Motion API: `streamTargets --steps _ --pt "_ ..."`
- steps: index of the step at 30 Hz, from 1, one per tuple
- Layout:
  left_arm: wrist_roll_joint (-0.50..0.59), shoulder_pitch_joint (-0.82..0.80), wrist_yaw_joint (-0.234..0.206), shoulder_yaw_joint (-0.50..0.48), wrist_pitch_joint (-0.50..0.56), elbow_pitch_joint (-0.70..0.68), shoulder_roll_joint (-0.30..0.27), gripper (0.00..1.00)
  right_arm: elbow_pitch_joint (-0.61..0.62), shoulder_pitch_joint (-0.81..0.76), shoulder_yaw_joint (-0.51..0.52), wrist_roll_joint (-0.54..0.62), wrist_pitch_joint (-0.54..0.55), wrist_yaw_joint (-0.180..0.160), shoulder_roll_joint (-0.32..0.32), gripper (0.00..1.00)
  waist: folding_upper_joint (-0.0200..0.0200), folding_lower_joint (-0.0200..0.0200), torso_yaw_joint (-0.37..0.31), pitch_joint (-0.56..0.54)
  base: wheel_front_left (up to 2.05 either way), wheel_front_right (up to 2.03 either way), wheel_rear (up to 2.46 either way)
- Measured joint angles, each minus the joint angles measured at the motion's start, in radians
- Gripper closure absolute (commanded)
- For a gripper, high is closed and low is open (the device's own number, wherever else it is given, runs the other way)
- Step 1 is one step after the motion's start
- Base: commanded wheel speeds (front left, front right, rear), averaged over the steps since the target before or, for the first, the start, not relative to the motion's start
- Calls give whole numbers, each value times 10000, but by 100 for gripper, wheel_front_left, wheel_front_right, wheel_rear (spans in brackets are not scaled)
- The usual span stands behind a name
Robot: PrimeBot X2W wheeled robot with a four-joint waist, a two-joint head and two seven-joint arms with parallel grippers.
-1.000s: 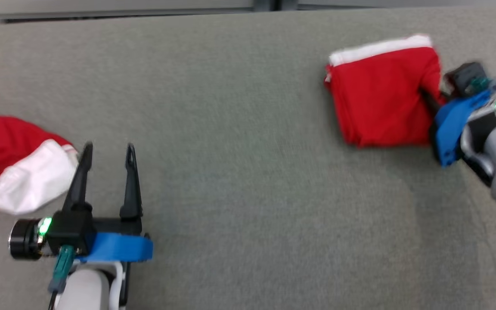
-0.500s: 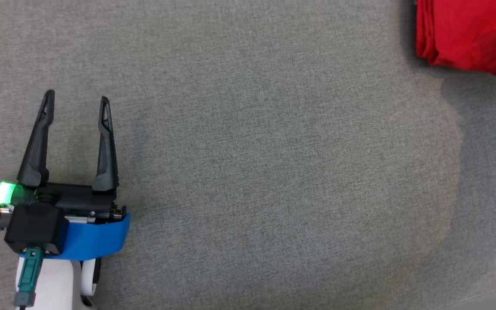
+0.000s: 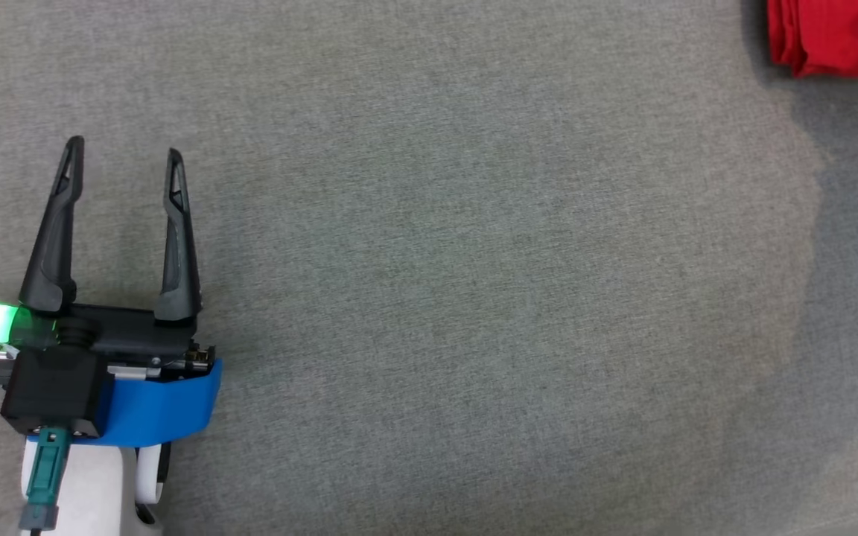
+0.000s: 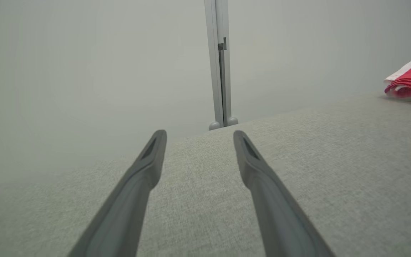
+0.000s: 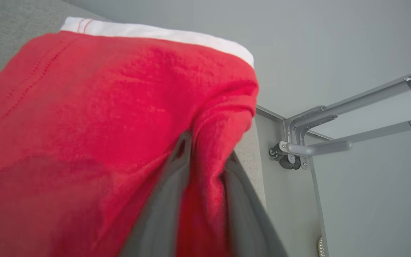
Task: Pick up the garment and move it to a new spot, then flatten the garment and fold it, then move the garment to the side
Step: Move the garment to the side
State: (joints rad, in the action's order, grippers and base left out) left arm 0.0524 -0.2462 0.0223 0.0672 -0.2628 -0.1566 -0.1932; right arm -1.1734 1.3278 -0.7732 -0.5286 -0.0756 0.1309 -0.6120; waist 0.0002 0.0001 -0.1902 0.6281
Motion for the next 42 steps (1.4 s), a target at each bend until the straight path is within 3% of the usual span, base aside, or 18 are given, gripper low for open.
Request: streamTargets --steps 8,14,20,29,35,42 --pt "-301 65 -213 113 0 441 171 0 -767 268 90 763 -1457 0 107 0 -1 -1 561 -826 0 0 0" --pt "-619 698 -374 79 0 813 393 0 -744 -607 792 562 -1831 0 525 0 -4 -3 1020 -2058 0 0 0" --pt "-918 1687 -441 -192 -2 1221 493 0 1756 -2551 1946 412 -1864 0 903 0 -5 -5 1342 -3337 0 0 0" --pt "-1248 2613 -408 -616 0 1962 667 0 5294 -6600 4232 1375 -1870 0 2171 0 -6 -3 1515 -4533 0 0 0" --pt "-1294 2759 -291 -604 0 2623 823 0 6727 -9081 5630 2059 -1868 0 3072 0 -6 -2 1766 -5128 0 0 0" --pt "-1386 2934 -130 -794 0 3463 974 0 7584 -11057 6617 2742 -1870 0 3848 0 -5 -2 1731 -5721 0 0 0"
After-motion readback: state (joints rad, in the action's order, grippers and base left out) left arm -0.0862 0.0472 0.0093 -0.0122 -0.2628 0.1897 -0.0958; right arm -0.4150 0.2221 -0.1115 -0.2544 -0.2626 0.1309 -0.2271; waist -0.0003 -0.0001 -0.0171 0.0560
